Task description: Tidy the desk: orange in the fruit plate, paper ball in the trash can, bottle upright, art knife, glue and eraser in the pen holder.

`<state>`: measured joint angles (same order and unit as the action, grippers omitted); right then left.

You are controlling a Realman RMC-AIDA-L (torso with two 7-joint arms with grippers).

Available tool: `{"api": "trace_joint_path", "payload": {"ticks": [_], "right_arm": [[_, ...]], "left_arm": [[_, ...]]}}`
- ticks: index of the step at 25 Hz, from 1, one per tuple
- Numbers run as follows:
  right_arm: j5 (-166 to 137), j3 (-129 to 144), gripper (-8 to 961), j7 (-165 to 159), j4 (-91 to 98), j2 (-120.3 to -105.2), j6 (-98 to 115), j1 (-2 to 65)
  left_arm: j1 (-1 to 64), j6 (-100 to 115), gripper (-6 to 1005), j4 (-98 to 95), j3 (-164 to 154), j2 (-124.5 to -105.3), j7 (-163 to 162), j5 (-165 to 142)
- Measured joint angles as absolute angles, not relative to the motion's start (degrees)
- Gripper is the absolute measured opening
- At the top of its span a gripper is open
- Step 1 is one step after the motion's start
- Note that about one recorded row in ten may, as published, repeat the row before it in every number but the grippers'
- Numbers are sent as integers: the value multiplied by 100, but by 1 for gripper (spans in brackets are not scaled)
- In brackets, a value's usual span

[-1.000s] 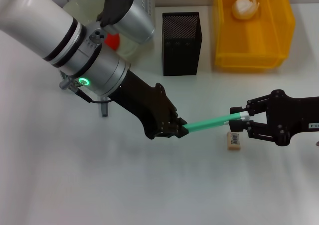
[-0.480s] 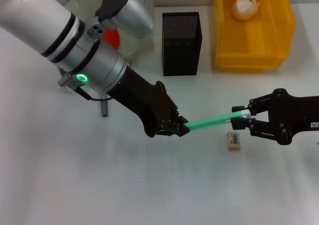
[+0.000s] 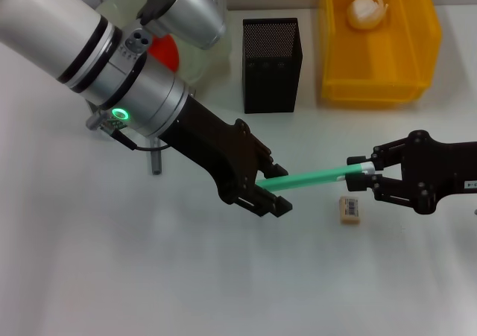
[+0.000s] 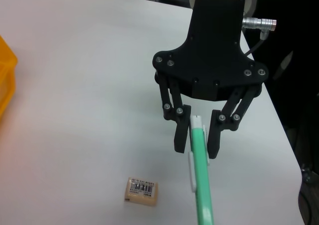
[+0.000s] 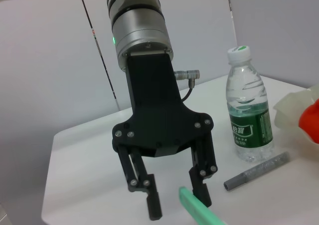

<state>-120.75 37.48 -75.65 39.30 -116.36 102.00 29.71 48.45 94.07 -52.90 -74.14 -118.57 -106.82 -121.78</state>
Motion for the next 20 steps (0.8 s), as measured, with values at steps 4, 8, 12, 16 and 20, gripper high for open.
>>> {"api": "trace_joint_path", "payload": {"ticks": [4, 8, 12, 16, 20], "right_arm": [[-12070, 3735, 197, -7566, 3926, -11636, 10204, 2960], [-12067, 3735, 196, -7566, 3899, -11634, 10208, 2947], [-12067, 3730, 175, -7566, 3907, -11627, 10229, 2918], [-12066, 3713, 152, -7567, 3920, -11621, 10236, 2902], [-12061, 3602, 143, -7566, 3920, -11582, 10243, 2882]], "left_arm": [[4832, 9428, 454, -5290, -7331, -11856, -10686, -12153], [4798, 9393, 676, -5290, -7244, -11856, -10683, -12152], [4745, 9331, 773, -5291, -7153, -11856, -10662, -12160], [4717, 9263, 780, -5292, -7153, -11856, -10673, -12185], [4537, 9242, 787, -5369, -6968, -11844, -10629, -12169]]}}
